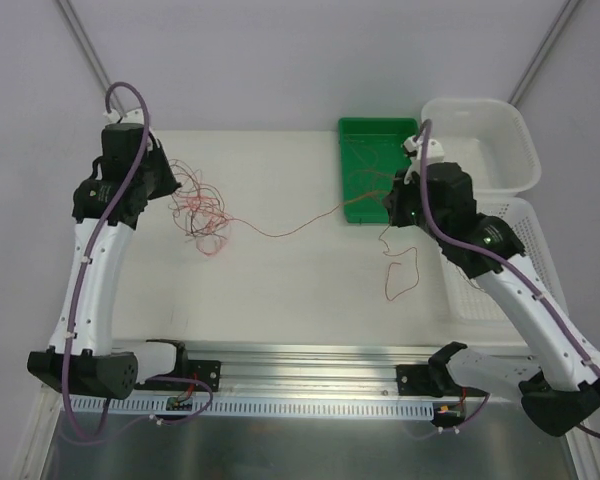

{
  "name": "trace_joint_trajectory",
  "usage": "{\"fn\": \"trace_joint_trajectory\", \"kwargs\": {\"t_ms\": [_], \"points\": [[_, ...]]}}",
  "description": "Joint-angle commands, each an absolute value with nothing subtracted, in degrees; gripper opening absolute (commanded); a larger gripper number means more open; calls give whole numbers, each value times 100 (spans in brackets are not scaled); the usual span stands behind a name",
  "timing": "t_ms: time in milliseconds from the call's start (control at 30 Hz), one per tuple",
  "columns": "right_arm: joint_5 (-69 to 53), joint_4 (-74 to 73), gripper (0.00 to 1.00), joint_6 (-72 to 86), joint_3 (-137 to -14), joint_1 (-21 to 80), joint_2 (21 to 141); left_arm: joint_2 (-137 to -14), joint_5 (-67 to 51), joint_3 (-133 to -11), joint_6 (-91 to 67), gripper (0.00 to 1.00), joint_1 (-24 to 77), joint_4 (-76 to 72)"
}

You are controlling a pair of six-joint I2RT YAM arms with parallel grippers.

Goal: Untangle the cables

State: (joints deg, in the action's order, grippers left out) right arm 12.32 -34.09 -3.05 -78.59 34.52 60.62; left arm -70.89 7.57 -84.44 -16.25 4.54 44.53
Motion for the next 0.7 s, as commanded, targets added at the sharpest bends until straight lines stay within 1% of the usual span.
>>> {"fn": "trace_joint_trajectory", "kwargs": {"t_ms": [0, 100, 167, 200, 233, 367, 533, 667], "points": [[563, -3340, 1, -18, -7428, 3401, 6405, -6769, 14, -9200, -1757, 0, 501, 4896], [492, -3270, 1, 254, -6848, 3401, 6836, -6627, -649, -9561, -1811, 0, 702, 4887], [702, -3121, 1, 430, -6366, 3401, 7022, -6513, -275, -9519, -1723, 0, 887, 4896], [764, -3068, 1, 509, -6207, 3375, 7092, -6452, -3, -9440, -1644, 0, 914, 4887], [799, -3059, 1, 658, -6014, 3331, 7267, -6321, 992, -9257, -1583, 0, 923, 4887], [957, -3050, 1, 913, -5600, 3217, 7331, -6117, 2729, -8948, -1143, 0, 871, 4878], [1177, -3190, 1, 941, -5282, 3015, 7067, -6178, 3068, -8903, -1195, 0, 747, 4895], [1152, -3340, 4, 932, -5317, 3015, 7049, -6249, 2384, -8588, -1380, 0, 765, 4896]]}}
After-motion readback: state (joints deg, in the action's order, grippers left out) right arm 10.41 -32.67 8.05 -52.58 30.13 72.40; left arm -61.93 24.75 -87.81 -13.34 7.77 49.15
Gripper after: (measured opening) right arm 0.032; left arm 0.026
